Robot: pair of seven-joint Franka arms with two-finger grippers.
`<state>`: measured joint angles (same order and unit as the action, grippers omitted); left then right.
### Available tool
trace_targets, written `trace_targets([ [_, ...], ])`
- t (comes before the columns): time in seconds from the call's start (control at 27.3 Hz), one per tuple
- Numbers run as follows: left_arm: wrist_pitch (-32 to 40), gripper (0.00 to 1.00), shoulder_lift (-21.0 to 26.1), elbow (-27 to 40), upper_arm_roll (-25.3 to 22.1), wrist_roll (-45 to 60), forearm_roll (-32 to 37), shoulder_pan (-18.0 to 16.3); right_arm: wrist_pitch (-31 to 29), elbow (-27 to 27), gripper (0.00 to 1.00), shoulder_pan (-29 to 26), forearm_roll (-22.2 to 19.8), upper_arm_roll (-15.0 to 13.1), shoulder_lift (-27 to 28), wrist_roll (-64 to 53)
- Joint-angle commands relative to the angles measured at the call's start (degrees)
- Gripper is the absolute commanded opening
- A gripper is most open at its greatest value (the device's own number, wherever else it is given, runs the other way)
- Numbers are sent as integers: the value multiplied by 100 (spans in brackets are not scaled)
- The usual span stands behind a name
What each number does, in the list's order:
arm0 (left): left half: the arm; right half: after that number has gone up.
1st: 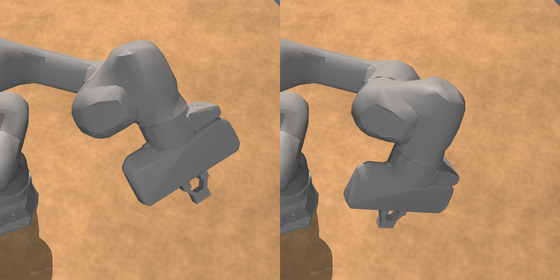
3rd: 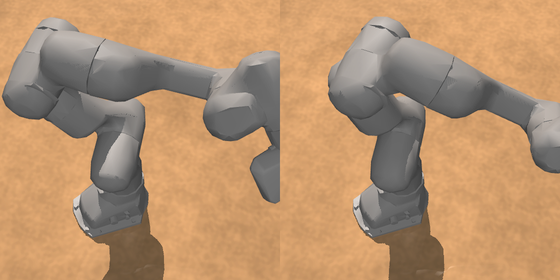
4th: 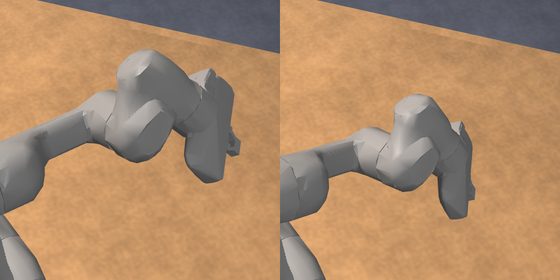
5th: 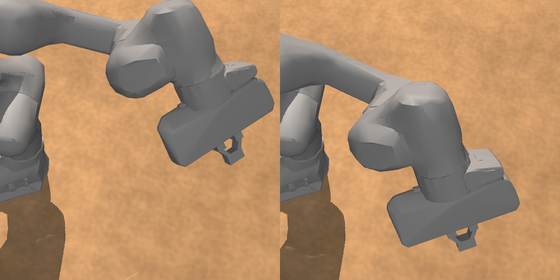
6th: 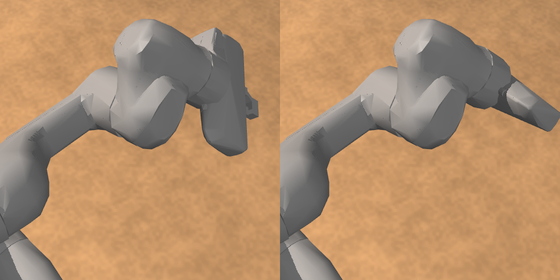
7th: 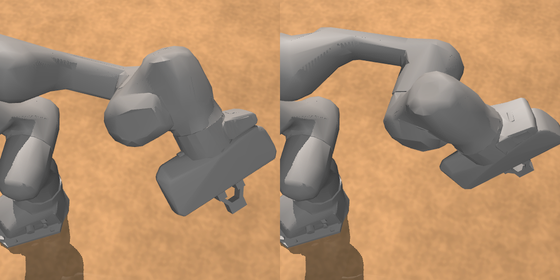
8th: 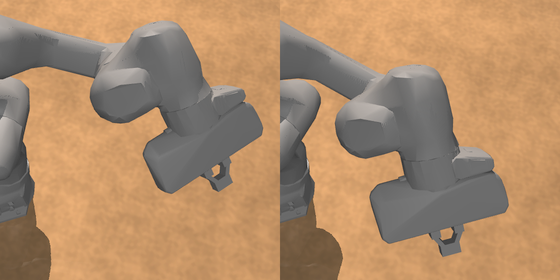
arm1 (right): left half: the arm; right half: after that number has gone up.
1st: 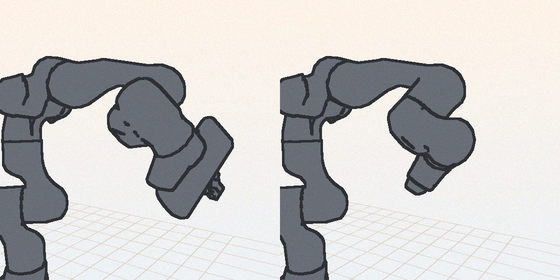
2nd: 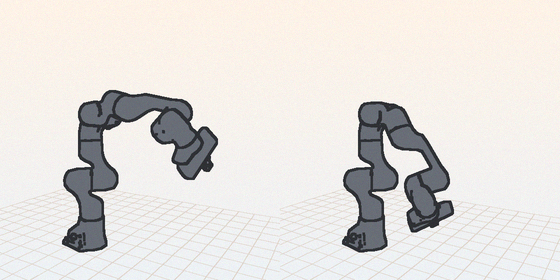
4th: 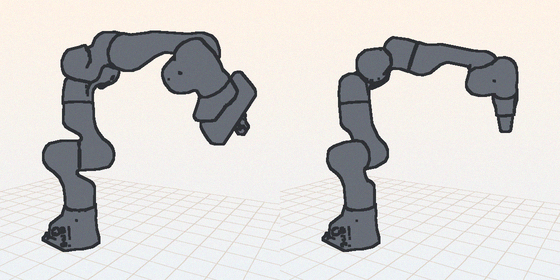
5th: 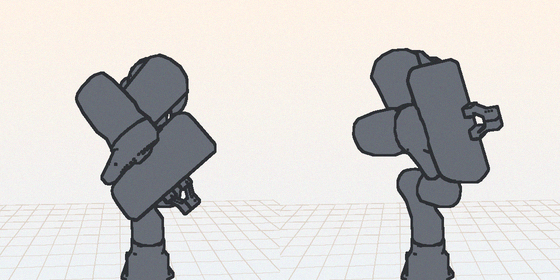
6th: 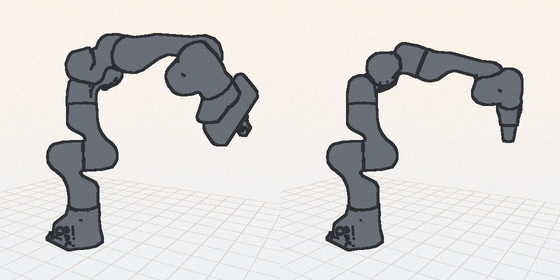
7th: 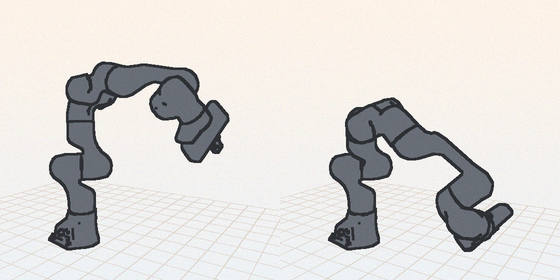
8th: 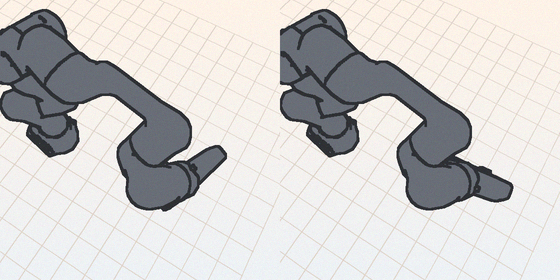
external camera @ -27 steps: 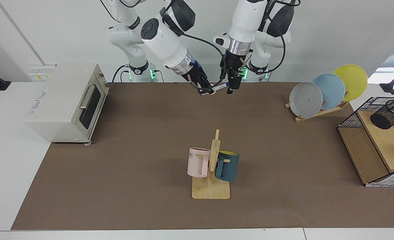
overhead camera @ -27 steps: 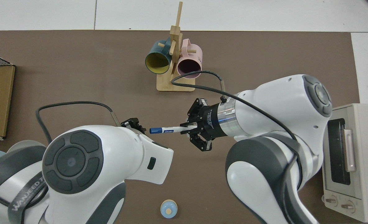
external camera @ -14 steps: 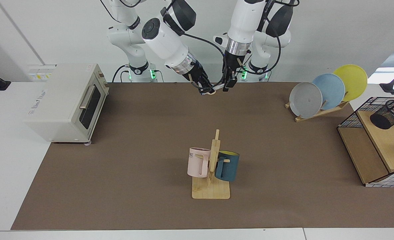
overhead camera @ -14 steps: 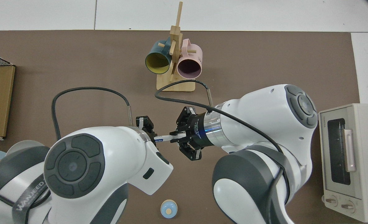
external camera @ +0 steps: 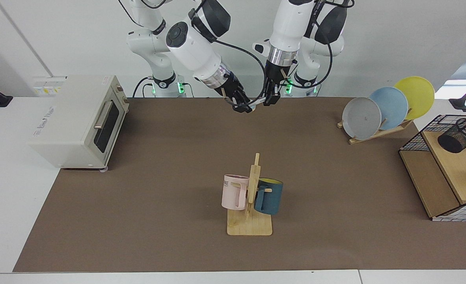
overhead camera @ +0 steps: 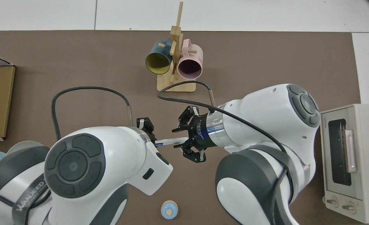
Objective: Put markers into pen holder
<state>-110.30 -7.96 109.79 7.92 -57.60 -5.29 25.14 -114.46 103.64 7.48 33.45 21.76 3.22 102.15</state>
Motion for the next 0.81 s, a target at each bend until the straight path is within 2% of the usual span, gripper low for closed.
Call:
trace_targets([
  [0.0, 228, 0, -56, 25, -106, -32, 37, -26, 345, 95, 100, -211, -444, 13, -304, -204],
  [0.04, 307, 0, -56, 25, -124, -32, 37, -78, 407, 95, 100, -282, -541, 13, -357, -274],
  [0.26, 799, 0, -56, 60, -142, -94, 63, -877, 995, 95, 100, -1002, -1226, 13, -630, -1266],
  [0.37, 1028, 0, -65, 78, -142, -102, 326, -1273, 1189, 95, 100, -1336, -1490, 13, -709, -2012],
  [0.62, 1160, 0, -48, 60, -142, -419, 1046, -2135, 1190, 86, 100, -1820, -2474, 13, -806, -3840],
  [0.77, 1081, 0, 40, 8, -142, -830, 1556, -2671, 1093, 51, 100, -2031, -2809, 13, -858, -4930],
])
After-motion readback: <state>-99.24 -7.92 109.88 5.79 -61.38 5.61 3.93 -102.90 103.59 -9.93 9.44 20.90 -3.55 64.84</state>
